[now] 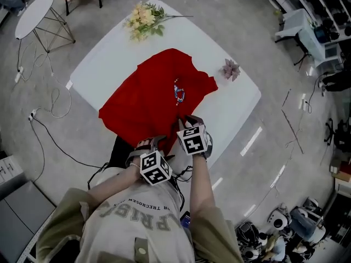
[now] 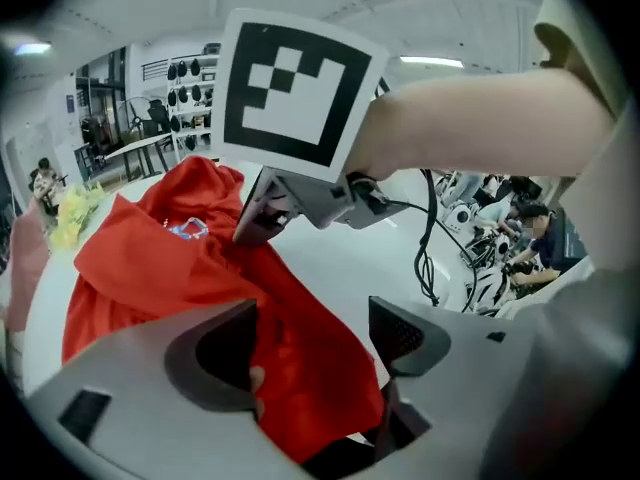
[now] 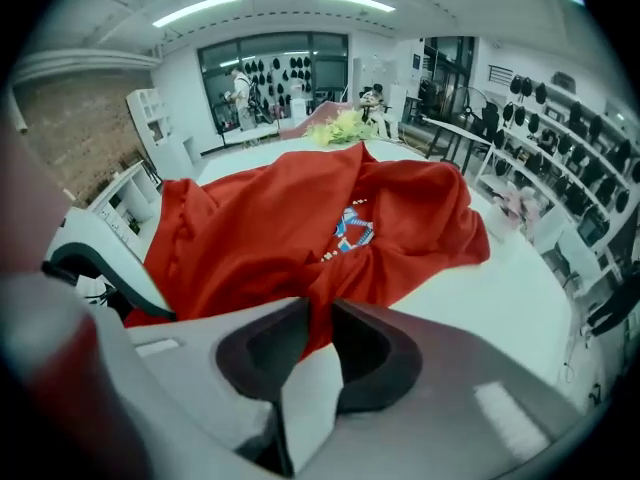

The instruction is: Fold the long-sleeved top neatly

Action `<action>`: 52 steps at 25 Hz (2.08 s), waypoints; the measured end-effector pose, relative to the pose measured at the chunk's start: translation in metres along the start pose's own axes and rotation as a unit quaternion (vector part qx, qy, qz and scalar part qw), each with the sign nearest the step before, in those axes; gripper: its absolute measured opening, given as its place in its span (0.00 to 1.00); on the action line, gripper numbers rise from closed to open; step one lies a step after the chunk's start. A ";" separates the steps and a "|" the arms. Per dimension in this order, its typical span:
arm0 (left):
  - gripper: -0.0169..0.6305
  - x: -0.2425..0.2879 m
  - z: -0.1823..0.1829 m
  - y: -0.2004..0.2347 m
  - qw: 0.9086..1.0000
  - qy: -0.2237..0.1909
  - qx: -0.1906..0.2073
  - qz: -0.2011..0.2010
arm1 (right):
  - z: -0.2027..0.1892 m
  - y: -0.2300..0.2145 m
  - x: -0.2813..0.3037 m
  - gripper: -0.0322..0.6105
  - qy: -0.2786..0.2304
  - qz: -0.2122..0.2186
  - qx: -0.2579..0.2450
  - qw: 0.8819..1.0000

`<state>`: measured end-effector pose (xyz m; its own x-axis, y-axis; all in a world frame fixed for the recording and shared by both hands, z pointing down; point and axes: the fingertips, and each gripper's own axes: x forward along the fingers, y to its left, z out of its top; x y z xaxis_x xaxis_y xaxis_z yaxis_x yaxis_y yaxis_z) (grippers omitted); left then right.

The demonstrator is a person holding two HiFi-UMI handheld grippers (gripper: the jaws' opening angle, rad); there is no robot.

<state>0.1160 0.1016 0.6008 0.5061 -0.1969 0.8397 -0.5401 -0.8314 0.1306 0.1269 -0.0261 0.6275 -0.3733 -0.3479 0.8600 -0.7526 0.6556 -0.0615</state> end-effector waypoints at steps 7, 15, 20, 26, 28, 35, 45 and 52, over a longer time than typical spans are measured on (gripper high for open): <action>0.57 -0.005 -0.003 -0.030 0.999 0.015 0.008 -0.036 | -0.031 -0.032 -0.036 0.11 -0.018 -0.032 0.056 0.998; 0.57 -0.004 -0.005 -0.044 0.997 0.018 -0.011 -0.068 | -0.074 -0.058 -0.029 0.11 0.033 -0.054 0.107 0.992; 0.57 -0.035 0.003 0.018 0.997 -0.031 -0.072 0.004 | -0.041 -0.060 -0.046 0.46 -0.037 0.005 0.125 0.991; 0.57 -0.039 -0.002 0.093 0.994 -0.025 -0.072 0.072 | -0.015 -0.061 -0.013 0.46 -0.012 -0.007 0.041 0.999; 0.57 -0.036 0.000 0.097 0.996 -0.019 -0.061 0.063 | -0.021 -0.058 -0.009 0.41 0.007 -0.005 0.039 0.999; 0.57 -0.034 0.009 0.084 0.999 -0.026 -0.039 0.014 | -0.040 -0.069 -0.039 0.11 -0.031 -0.028 0.137 0.990; 0.57 -0.037 -0.018 0.081 1.000 0.010 -0.007 -0.026 | -0.073 -0.078 -0.034 0.14 -0.012 -0.084 0.195 0.977; 0.57 -0.055 -0.021 0.108 0.999 0.001 0.013 -0.030 | -0.015 -0.017 -0.080 0.56 -0.120 0.005 0.223 0.967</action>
<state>0.0160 0.0337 0.5797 0.5353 -0.1457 0.8320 -0.4916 -0.8547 0.1666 0.1778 0.0005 0.5673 -0.4570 -0.5228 0.7196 -0.8874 0.3237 -0.3283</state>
